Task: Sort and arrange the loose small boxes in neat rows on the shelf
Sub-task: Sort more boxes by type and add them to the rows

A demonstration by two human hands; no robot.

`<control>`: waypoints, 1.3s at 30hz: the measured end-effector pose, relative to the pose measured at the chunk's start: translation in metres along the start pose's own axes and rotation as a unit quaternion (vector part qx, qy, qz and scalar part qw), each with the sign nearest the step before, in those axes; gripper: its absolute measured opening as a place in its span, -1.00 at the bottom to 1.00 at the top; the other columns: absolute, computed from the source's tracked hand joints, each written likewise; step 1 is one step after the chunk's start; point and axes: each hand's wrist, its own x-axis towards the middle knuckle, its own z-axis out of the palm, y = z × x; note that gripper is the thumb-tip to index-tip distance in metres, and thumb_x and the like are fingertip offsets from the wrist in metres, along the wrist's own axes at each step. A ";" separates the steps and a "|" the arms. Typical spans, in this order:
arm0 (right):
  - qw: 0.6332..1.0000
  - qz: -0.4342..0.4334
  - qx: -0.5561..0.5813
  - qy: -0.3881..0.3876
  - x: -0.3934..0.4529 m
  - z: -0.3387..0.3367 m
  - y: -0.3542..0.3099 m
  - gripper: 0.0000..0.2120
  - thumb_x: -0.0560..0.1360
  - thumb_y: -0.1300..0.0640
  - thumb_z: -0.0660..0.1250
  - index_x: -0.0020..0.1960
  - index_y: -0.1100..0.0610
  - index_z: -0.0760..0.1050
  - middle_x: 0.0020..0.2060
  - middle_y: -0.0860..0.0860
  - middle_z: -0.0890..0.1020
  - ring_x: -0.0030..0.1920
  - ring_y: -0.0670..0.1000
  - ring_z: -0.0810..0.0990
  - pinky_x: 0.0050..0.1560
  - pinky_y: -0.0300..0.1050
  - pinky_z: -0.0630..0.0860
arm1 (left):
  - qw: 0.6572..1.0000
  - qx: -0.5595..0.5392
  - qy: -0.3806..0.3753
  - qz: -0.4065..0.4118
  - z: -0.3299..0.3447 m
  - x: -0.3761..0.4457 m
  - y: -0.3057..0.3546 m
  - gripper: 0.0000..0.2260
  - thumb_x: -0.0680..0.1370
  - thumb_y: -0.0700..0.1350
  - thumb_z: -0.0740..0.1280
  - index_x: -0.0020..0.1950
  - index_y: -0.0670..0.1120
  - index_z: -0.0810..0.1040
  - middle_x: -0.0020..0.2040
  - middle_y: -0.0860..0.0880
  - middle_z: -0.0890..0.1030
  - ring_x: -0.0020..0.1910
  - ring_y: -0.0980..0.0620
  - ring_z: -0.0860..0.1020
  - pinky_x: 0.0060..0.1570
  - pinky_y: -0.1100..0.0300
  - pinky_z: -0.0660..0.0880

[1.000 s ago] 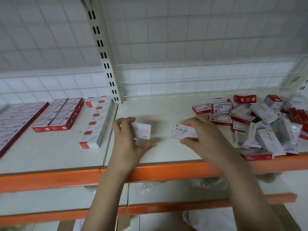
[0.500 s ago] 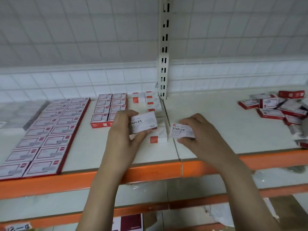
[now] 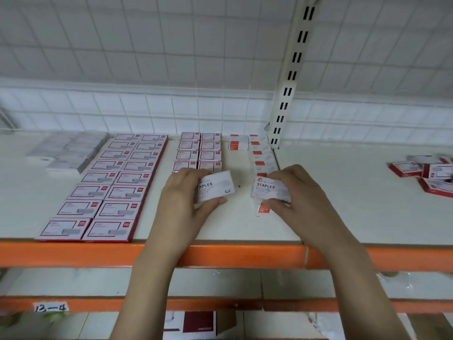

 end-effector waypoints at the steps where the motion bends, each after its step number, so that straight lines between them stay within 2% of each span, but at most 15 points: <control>1: 1.000 -0.001 0.003 -0.001 0.004 0.002 0.002 -0.63 0.45 0.12 0.38 0.23 0.06 0.43 0.02 -0.12 0.35 0.07 -0.09 0.43 -0.02 -0.16 0.44 | 1.000 0.010 -0.002 0.001 -0.001 0.001 -0.002 -0.57 0.39 0.18 0.31 0.14 -0.05 0.50 -0.02 0.07 0.49 -0.02 0.02 0.46 -0.04 0.19 0.38; 4: 1.000 -0.003 0.015 -0.007 0.015 0.007 0.006 -0.62 0.44 0.13 0.38 0.24 0.08 0.43 0.08 -0.09 0.38 0.13 -0.06 0.43 0.02 -0.14 0.46 | 0.999 0.052 -0.006 0.001 -0.002 0.006 -0.007 -0.54 0.41 0.19 0.27 0.17 -0.08 0.51 0.00 0.02 0.53 -0.02 -0.02 0.47 -0.01 0.20 0.35; 7: 1.000 -0.005 0.026 -0.007 0.022 0.012 0.010 -0.61 0.45 0.13 0.37 0.26 0.08 0.42 0.13 -0.06 0.39 0.19 -0.05 0.41 0.07 -0.08 0.47 | 0.995 0.100 -0.010 0.010 0.000 0.012 -0.013 -0.49 0.46 0.14 0.22 0.29 -0.15 0.47 0.05 -0.10 0.55 -0.03 -0.14 0.51 -0.01 0.02 0.46; 9: 1.000 -0.003 0.025 -0.004 0.026 0.015 0.012 -0.60 0.45 0.14 0.37 0.27 0.08 0.42 0.13 -0.06 0.39 0.18 -0.05 0.41 0.08 -0.09 0.45 | 0.992 0.126 -0.010 0.021 0.002 0.017 -0.017 -0.52 0.49 0.11 0.20 0.28 -0.17 0.48 0.04 -0.14 0.55 -0.06 -0.18 0.52 -0.05 -0.01 0.47; 13: 1.000 0.002 0.016 -0.006 0.037 0.020 0.013 -0.62 0.45 0.14 0.37 0.25 0.09 0.43 0.12 -0.06 0.39 0.16 -0.05 0.42 0.07 -0.10 0.45 | 0.986 0.162 -0.015 0.035 0.001 0.028 -0.027 -0.61 0.50 0.12 0.19 0.21 -0.08 0.50 0.02 -0.04 0.58 -0.04 -0.10 0.45 -0.06 0.10 0.33; 17: 1.000 0.012 -0.002 0.002 0.058 0.030 -0.003 -0.62 0.45 0.10 0.38 0.25 0.08 0.42 0.12 -0.05 0.40 0.13 -0.05 0.42 -0.01 -0.17 0.41 | 0.984 0.176 -0.008 0.028 -0.017 0.040 -0.050 -0.59 0.49 0.18 0.18 0.17 -0.06 0.53 -0.01 0.02 0.61 -0.07 -0.06 0.41 -0.16 0.09 0.34; 19: 1.000 0.013 -0.012 0.005 0.069 0.038 -0.017 -0.60 0.45 0.09 0.38 0.26 0.08 0.42 0.12 -0.05 0.41 0.12 -0.06 0.42 -0.04 -0.22 0.36 | 0.984 0.175 -0.012 0.035 -0.030 0.048 -0.067 -0.58 0.49 0.17 0.18 0.17 -0.08 0.52 0.00 -0.02 0.61 -0.08 -0.11 0.44 -0.12 0.08 0.31; 23: 0.999 0.018 -0.028 0.020 0.091 0.066 -0.055 -0.56 0.43 0.11 0.40 0.29 0.09 0.43 0.08 0.03 0.46 0.11 0.08 0.46 0.06 -0.08 0.38 | 0.986 0.154 -0.032 0.052 -0.064 0.057 -0.110 -0.59 0.51 0.08 0.19 0.18 -0.18 0.50 0.07 -0.15 0.52 -0.02 -0.12 0.39 0.03 0.18 0.26; 27: 0.999 0.023 -0.026 0.021 0.113 0.101 -0.112 -0.57 0.43 0.14 0.40 0.28 0.14 0.44 0.11 0.08 0.46 0.14 0.10 0.44 0.05 -0.19 0.29 | 0.988 0.145 -0.043 0.039 -0.115 0.054 -0.159 -0.60 0.48 -0.03 0.34 0.25 -0.21 0.49 0.09 -0.16 0.48 0.07 -0.11 0.38 0.11 0.19 0.29; 32: 1.000 0.008 -0.004 0.005 0.124 0.144 -0.177 -0.56 0.46 0.13 0.37 0.32 0.08 0.42 0.08 0.02 0.42 0.17 0.03 0.40 0.07 -0.21 0.30 | 0.989 0.126 -0.069 0.028 -0.168 0.047 -0.210 -0.60 0.46 -0.11 0.40 0.25 -0.24 0.50 0.07 -0.18 0.50 0.04 -0.20 0.46 0.08 0.02 0.42; 35: 1.000 0.005 -0.012 -0.005 0.125 0.160 -0.204 -0.57 0.47 0.12 0.34 0.32 0.08 0.40 0.12 0.02 0.42 0.18 0.02 0.40 0.07 -0.19 0.34 | 0.990 0.116 -0.074 0.029 -0.188 0.043 -0.232 -0.62 0.44 -0.16 0.43 0.21 -0.24 0.52 0.06 -0.17 0.52 0.01 -0.20 0.48 0.04 0.07 0.39; 39: 1.000 -0.004 -0.011 -0.025 0.129 0.178 -0.229 -0.57 0.47 0.11 0.35 0.32 0.08 0.40 0.13 0.00 0.42 0.18 0.00 0.39 0.04 -0.30 0.27 | 0.987 0.139 -0.075 0.024 -0.204 0.034 -0.256 -0.67 0.42 -0.18 0.46 0.14 -0.23 0.55 0.02 -0.15 0.54 -0.07 -0.21 0.49 -0.04 0.10 0.37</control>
